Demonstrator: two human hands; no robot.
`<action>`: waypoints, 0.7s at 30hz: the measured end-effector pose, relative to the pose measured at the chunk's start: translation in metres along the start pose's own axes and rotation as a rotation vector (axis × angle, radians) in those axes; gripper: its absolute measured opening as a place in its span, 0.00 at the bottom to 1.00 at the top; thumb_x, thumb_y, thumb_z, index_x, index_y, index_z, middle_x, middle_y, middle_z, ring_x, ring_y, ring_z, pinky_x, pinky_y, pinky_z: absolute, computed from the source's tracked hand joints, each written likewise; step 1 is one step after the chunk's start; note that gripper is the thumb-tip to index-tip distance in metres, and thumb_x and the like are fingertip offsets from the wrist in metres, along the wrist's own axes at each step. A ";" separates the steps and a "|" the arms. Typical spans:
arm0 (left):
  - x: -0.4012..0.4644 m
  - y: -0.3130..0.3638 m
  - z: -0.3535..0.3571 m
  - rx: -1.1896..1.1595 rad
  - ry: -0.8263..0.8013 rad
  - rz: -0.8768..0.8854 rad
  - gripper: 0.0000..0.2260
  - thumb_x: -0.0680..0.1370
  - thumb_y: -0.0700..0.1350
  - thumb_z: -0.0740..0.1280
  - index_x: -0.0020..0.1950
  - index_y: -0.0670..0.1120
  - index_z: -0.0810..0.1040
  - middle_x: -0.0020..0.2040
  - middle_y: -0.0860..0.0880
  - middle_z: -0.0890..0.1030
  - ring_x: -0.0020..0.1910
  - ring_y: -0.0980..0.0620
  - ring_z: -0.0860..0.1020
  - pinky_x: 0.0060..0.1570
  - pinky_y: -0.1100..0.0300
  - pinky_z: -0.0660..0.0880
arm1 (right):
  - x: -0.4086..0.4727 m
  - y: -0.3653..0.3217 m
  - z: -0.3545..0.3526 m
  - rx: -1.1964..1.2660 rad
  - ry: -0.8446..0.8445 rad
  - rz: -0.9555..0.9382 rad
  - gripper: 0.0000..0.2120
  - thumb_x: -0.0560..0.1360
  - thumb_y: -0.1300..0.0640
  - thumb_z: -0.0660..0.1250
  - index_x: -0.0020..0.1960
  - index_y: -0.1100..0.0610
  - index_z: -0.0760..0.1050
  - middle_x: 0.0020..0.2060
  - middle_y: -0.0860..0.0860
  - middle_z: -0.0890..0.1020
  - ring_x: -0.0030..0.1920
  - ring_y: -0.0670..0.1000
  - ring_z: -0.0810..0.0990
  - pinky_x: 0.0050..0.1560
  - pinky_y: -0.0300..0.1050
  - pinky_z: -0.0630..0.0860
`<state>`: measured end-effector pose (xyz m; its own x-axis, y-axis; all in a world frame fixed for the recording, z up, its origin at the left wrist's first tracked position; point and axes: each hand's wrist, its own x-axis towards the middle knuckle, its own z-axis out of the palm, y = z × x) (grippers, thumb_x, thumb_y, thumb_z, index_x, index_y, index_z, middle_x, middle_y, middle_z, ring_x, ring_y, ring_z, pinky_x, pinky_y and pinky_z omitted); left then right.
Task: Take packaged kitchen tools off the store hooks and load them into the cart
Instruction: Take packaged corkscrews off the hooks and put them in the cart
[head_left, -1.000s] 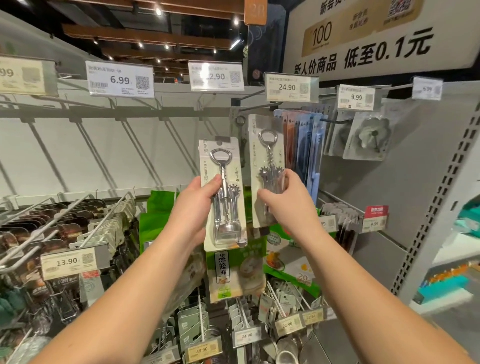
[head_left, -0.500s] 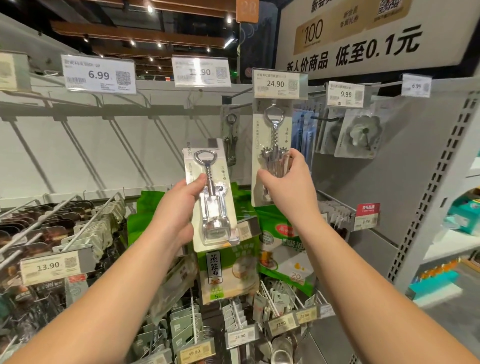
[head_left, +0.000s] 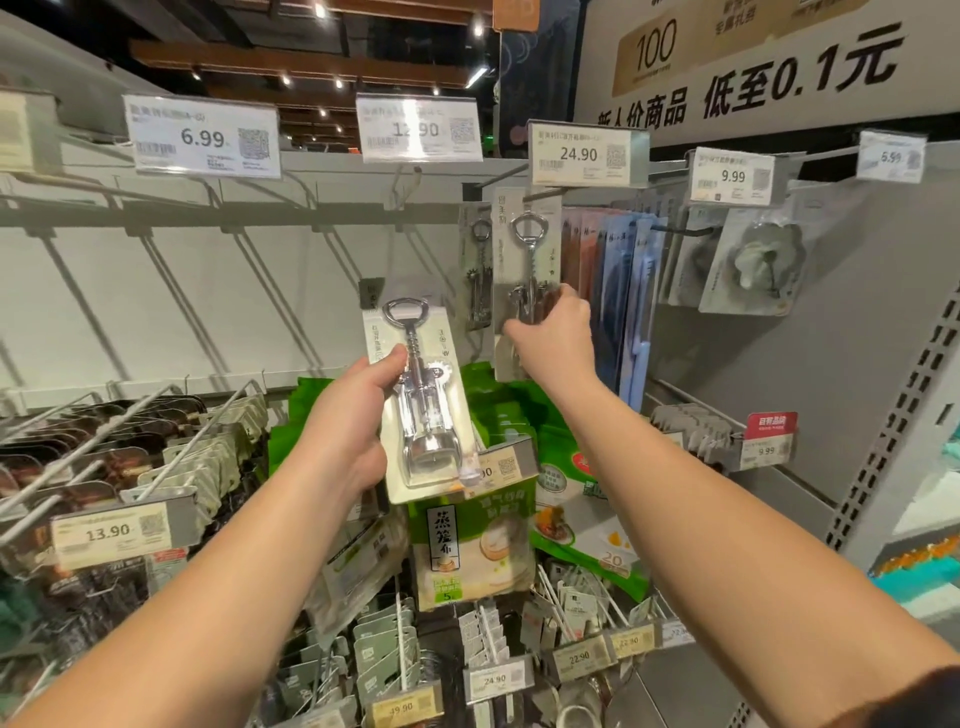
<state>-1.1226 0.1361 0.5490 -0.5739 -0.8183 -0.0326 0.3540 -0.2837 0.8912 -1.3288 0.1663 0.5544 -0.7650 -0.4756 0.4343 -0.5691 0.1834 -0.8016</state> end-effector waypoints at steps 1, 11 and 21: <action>0.002 0.000 -0.001 0.000 0.003 -0.004 0.06 0.82 0.43 0.64 0.57 0.45 0.78 0.39 0.50 0.87 0.36 0.50 0.86 0.38 0.51 0.81 | 0.008 0.000 0.008 -0.020 -0.009 0.016 0.39 0.72 0.51 0.73 0.77 0.59 0.59 0.68 0.57 0.68 0.66 0.58 0.73 0.65 0.57 0.75; 0.021 0.009 -0.003 -0.004 0.040 -0.012 0.09 0.82 0.44 0.66 0.61 0.45 0.78 0.41 0.49 0.87 0.38 0.48 0.86 0.39 0.48 0.82 | 0.080 -0.001 0.068 0.003 -0.035 0.101 0.34 0.74 0.50 0.72 0.73 0.60 0.61 0.70 0.57 0.67 0.71 0.59 0.65 0.71 0.56 0.67; 0.038 0.014 -0.010 0.054 0.096 0.019 0.05 0.82 0.45 0.65 0.55 0.46 0.79 0.39 0.50 0.86 0.34 0.51 0.85 0.30 0.56 0.80 | 0.117 0.009 0.103 0.029 -0.013 0.113 0.38 0.74 0.50 0.73 0.76 0.59 0.57 0.72 0.57 0.65 0.73 0.59 0.64 0.73 0.56 0.66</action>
<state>-1.1321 0.0964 0.5554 -0.4927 -0.8684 -0.0560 0.3227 -0.2422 0.9150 -1.3923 0.0232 0.5557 -0.8196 -0.4642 0.3358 -0.4708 0.2116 -0.8565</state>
